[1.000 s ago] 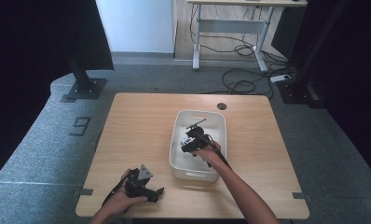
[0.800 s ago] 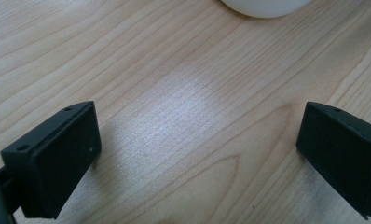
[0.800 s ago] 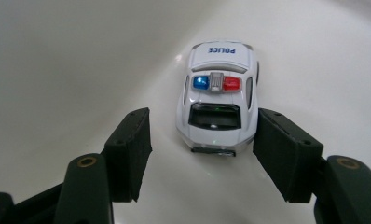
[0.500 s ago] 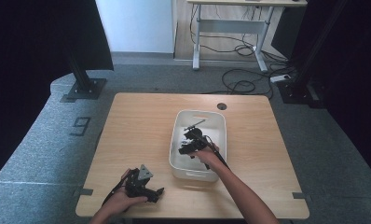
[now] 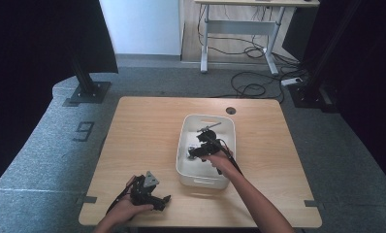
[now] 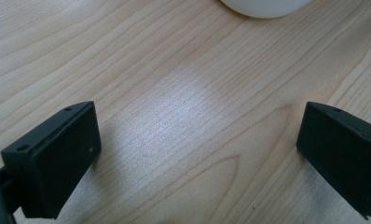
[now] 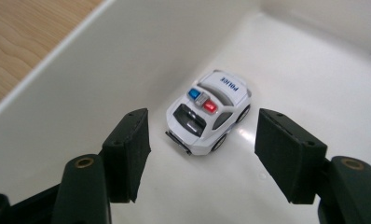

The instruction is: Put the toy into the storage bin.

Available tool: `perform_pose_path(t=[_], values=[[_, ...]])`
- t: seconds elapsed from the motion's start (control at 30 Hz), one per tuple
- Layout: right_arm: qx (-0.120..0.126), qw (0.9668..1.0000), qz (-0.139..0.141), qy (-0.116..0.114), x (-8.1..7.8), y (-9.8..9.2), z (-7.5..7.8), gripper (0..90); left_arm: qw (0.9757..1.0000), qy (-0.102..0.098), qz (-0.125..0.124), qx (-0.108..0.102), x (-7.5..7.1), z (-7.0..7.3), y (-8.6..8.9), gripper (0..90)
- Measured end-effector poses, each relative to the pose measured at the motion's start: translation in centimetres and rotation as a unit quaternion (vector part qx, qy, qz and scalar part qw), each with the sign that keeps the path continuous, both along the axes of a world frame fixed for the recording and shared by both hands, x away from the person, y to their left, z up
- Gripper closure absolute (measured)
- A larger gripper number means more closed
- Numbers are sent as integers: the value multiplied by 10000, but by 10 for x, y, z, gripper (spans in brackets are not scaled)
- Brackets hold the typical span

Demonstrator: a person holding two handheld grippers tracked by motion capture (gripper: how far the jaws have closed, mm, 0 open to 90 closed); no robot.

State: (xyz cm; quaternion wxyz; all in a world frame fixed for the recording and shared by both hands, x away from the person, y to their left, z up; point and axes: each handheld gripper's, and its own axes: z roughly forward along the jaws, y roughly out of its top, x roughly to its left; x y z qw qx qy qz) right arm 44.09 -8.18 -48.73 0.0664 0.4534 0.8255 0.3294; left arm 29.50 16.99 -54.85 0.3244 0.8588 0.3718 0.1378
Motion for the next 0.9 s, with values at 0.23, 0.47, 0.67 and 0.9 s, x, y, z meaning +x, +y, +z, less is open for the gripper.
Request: perform_pose_path(t=[0.23,0.47,0.67,0.9], values=[[137,9991,-47,-390,-12,-15,19,347,10000,3,5,2,0,0,0,0],[273,9975,-105,-643,-23,-36,28,356,10000,-3,18,12,0,0,0,0],[356,9957,-170,-836,-32,-57,35,358,10000,-4,15,14,0,0,0,0],[478,9934,-290,-998,-42,-82,39,359,10000,1,11,9,0,0,0,0]])
